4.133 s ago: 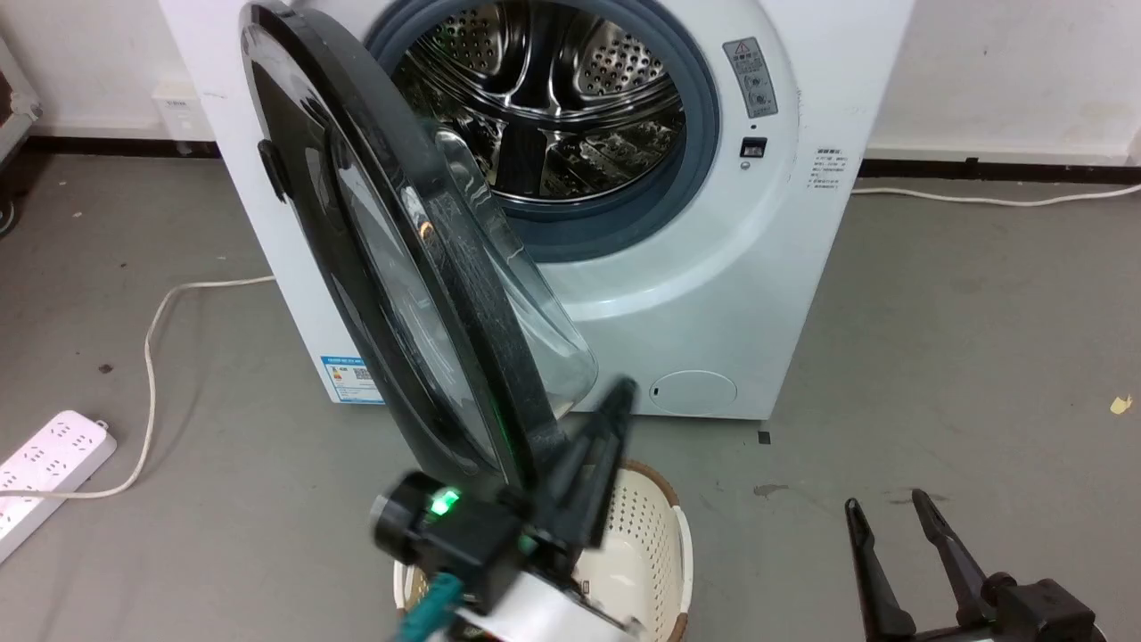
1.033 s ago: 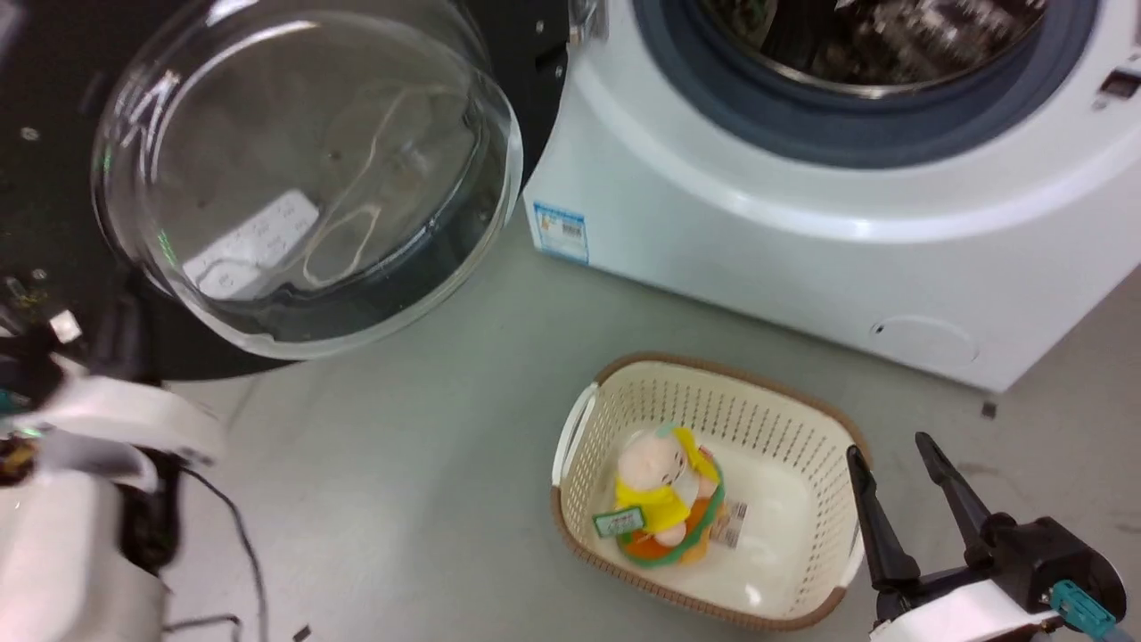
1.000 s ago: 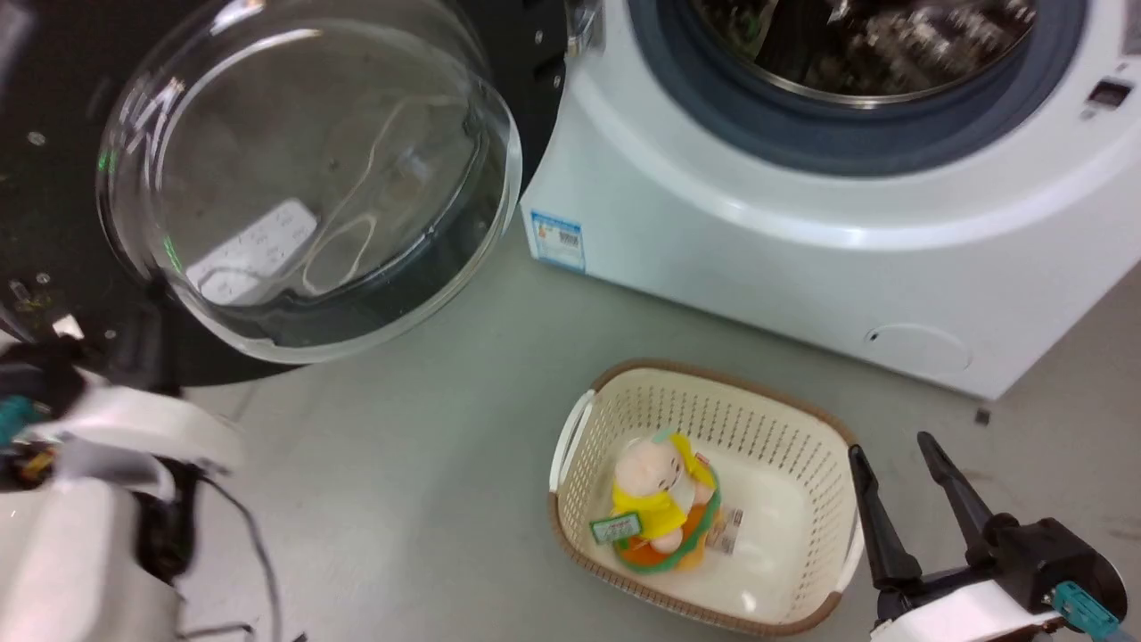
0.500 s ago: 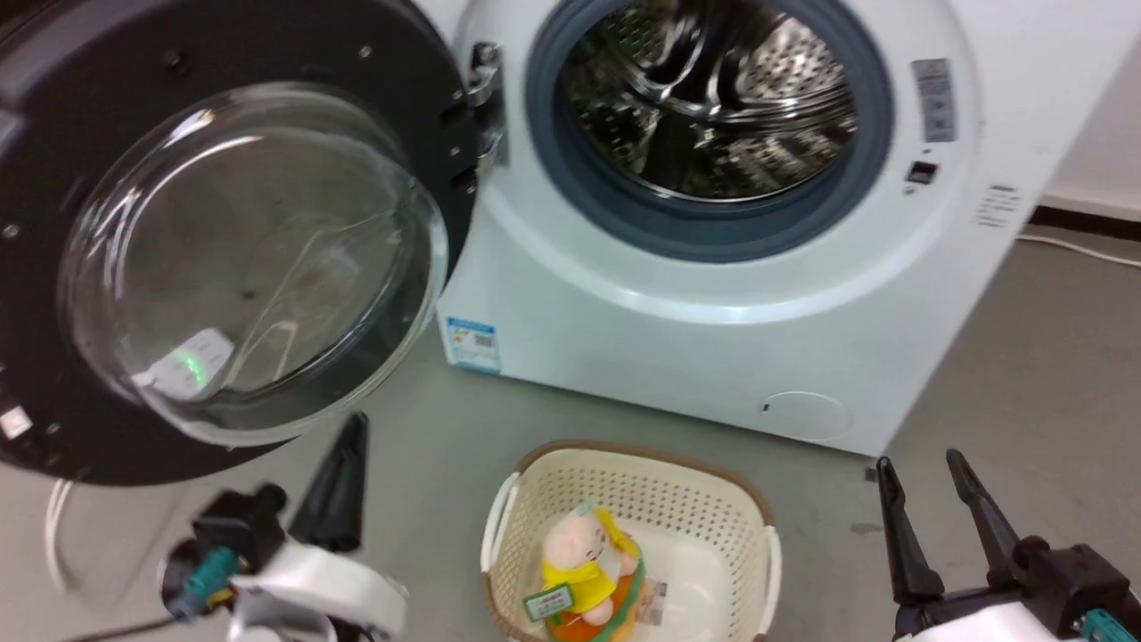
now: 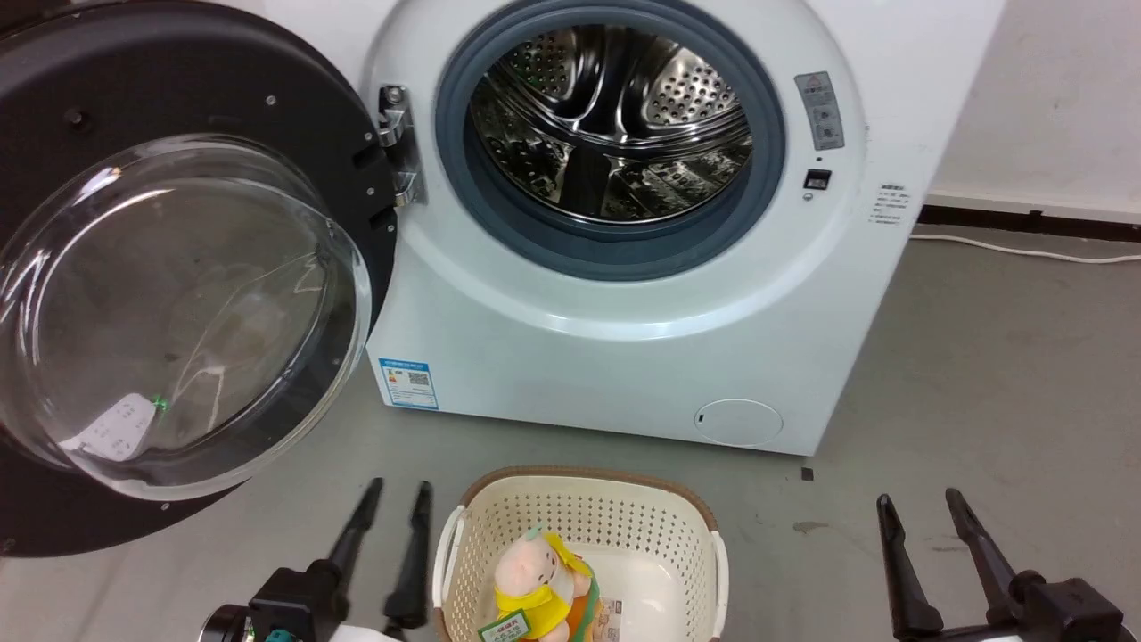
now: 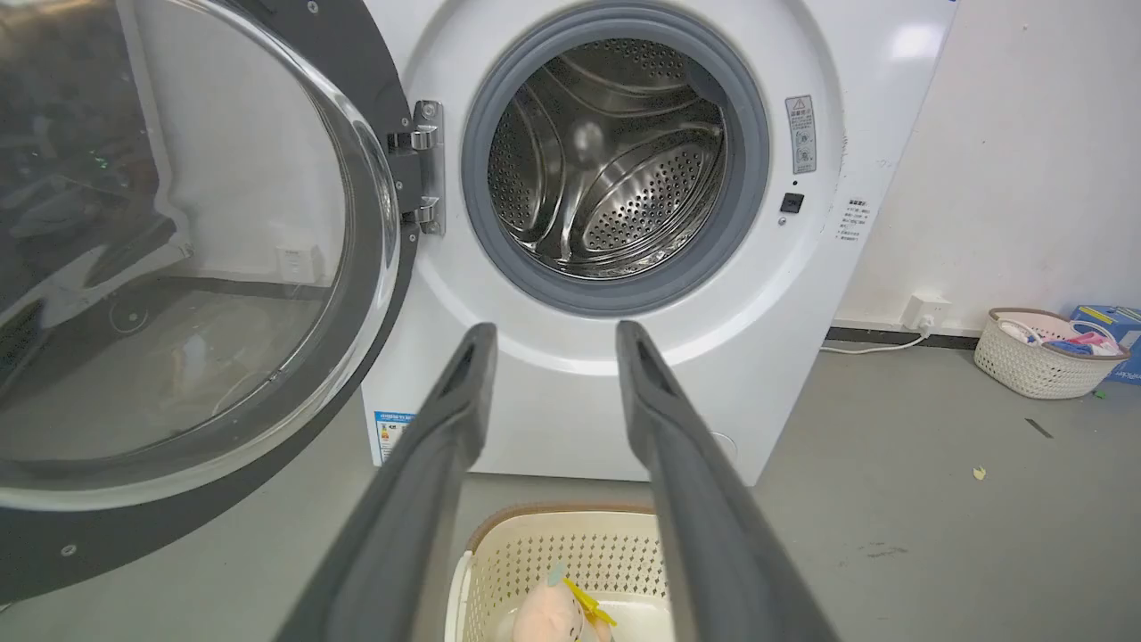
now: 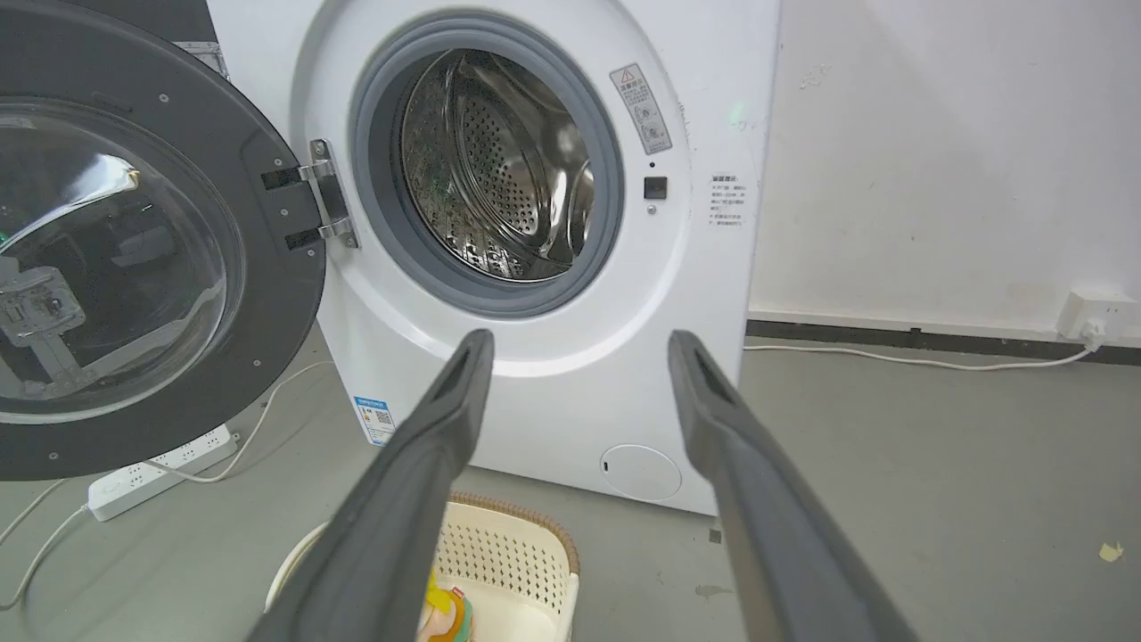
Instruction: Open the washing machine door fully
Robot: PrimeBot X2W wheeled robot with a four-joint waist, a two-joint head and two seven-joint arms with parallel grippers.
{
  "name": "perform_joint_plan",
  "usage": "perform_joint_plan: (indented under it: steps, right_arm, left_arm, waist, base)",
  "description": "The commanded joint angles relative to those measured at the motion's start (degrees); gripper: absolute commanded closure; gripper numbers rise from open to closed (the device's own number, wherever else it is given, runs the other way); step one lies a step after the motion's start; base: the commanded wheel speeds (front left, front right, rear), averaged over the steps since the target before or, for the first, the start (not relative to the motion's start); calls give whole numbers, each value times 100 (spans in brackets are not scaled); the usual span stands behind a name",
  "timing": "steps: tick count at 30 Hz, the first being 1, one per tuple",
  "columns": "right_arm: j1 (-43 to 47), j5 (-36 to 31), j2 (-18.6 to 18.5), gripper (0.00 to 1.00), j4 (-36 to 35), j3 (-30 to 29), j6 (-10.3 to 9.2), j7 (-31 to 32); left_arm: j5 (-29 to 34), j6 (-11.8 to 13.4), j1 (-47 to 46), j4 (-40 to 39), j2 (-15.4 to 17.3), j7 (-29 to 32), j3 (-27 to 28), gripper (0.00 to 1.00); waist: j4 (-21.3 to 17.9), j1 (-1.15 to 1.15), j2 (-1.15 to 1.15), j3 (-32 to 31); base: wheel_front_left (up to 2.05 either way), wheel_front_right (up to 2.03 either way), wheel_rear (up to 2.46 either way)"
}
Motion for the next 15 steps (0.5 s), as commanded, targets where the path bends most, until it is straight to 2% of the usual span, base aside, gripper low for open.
perform_joint_plan:
  steps: [1, 8, 15]
  right_arm:
    - [72, -21, 30, 0, 75, 9, 6, -24]
    - [67, -16, 30, 0, 164, 30, 6, -24]
    - [40, 24, 31, 0, 174, 36, 6, -25]
  left_arm:
    - [115, 31, 98, -47, -69, -31, 36, 0]
    - [397, -143, 202, 95, -202, -31, 48, 0]
    - [591, -204, 216, 201, -296, -31, 90, 0]
  waist:
    - [-55, 1, 0, -19]
    - [-133, 1, 0, -21]
    - [-189, 1, 0, -18]
  base:
    - [0, 0, 0]
    - [0, 0, 0]
    - [0, 0, 0]
